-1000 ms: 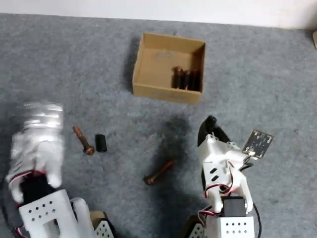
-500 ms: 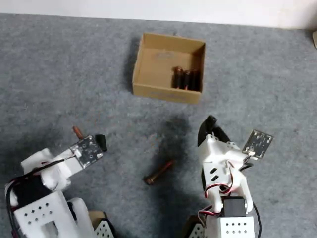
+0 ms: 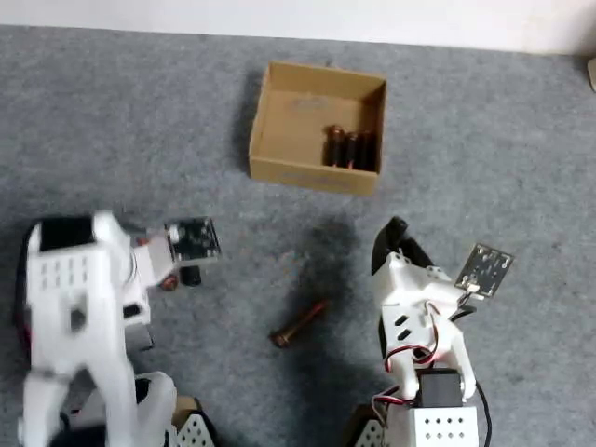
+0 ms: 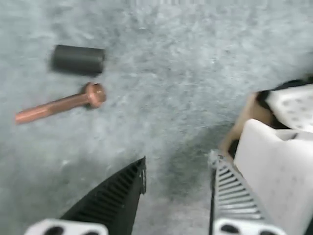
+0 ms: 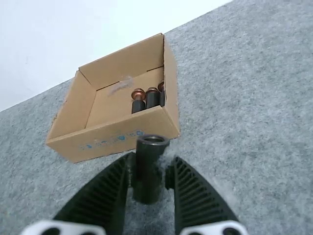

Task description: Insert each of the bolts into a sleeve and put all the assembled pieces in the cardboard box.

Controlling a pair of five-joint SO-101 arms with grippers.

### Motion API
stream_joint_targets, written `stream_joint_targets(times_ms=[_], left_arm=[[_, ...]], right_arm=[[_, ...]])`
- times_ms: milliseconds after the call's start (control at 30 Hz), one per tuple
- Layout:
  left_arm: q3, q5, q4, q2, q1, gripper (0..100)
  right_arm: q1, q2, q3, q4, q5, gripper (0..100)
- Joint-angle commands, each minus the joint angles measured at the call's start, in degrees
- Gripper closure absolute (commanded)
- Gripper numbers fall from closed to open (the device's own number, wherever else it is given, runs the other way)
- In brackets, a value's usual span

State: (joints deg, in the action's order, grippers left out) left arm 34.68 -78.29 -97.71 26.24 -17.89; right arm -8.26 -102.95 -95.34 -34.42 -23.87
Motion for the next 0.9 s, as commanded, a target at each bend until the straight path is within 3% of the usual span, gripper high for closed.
stream_joint_targets(times_ms=[0,167,467,867], left_arm=[[-7.69,-41.23,-3.16,-12.35,1.19,79],[-10.59,-48.97,-3.16,-22.73,2.95,79],[-13.93,-48.88,-2.99,-28.53,8.04,79],[-13.93,-49.14,9.49,-28.7,7.08,79]], right_arm=[[0.31,-0.31,-0.4,1.89,0.79,99.5],[0.31,-0.31,-0.31,1.89,0.79,99.5],[0.31,-0.31,-0.22,1.89,0.79,99.5],[0.31,-0.31,-0.22,1.89,0.79,99.5]])
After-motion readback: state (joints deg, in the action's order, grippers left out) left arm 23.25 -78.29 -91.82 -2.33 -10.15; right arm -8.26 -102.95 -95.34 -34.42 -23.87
